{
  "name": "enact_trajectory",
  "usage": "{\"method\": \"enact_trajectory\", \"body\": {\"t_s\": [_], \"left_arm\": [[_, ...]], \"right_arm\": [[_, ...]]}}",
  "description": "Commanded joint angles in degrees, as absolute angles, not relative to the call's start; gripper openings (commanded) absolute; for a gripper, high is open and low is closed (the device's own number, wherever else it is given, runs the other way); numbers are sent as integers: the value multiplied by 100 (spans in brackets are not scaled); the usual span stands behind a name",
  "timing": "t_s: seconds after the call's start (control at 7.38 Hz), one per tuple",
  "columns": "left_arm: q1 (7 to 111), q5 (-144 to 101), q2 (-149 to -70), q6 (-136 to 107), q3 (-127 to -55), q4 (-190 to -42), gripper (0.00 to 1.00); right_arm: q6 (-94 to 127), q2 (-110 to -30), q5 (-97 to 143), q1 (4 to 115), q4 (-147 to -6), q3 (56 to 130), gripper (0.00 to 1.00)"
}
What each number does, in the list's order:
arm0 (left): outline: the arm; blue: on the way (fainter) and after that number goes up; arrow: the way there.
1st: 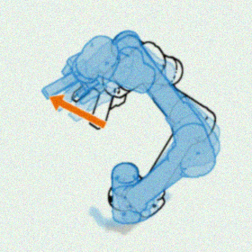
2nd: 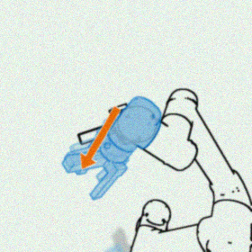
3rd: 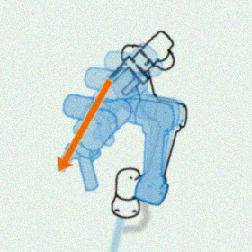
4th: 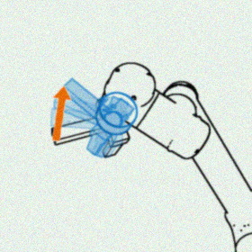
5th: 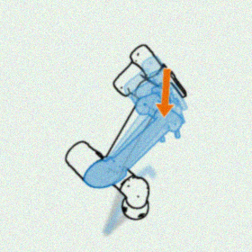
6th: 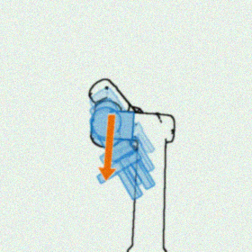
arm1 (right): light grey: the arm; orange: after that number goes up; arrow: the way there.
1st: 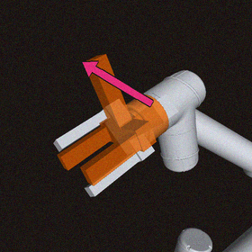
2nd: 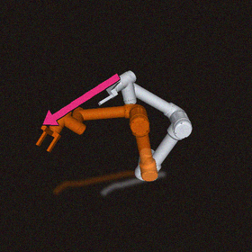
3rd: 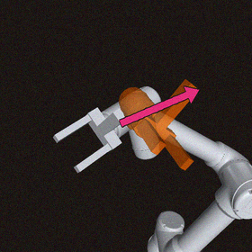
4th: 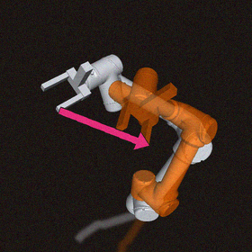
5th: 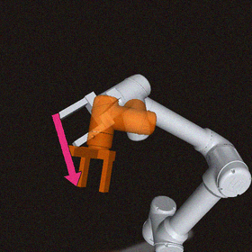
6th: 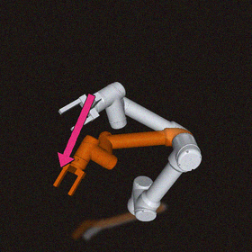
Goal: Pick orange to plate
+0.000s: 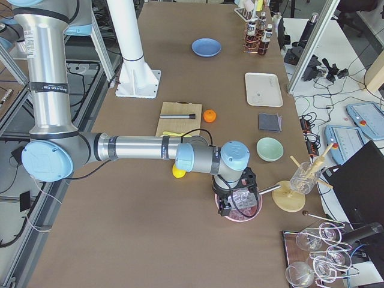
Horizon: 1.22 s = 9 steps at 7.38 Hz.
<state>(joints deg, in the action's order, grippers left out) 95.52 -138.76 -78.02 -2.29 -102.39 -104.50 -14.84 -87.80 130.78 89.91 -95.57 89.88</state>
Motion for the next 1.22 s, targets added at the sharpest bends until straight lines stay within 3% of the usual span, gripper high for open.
{"method": "enact_trajectory", "body": {"t_s": [0.0, 0.54, 0.68, 1.08], "left_arm": [[9554, -13869, -7752, -229, -10231, -10459, 97], [9449, -13948, -7839, -1083, -10388, -10476, 97], [8804, -13922, -7857, -1942, -10789, -10520, 98], [7178, -13397, -7857, -4077, -10820, -11938, 97]], "right_arm": [[-1485, -8780, 13078, 8991, -9554, 8991, 100], [-1476, -8815, 13990, 9009, -9510, 9114, 100], [-1442, -8929, 13992, 9009, -9066, 9253, 100], [661, -8982, 14010, 8248, -8281, 9911, 100]]}}
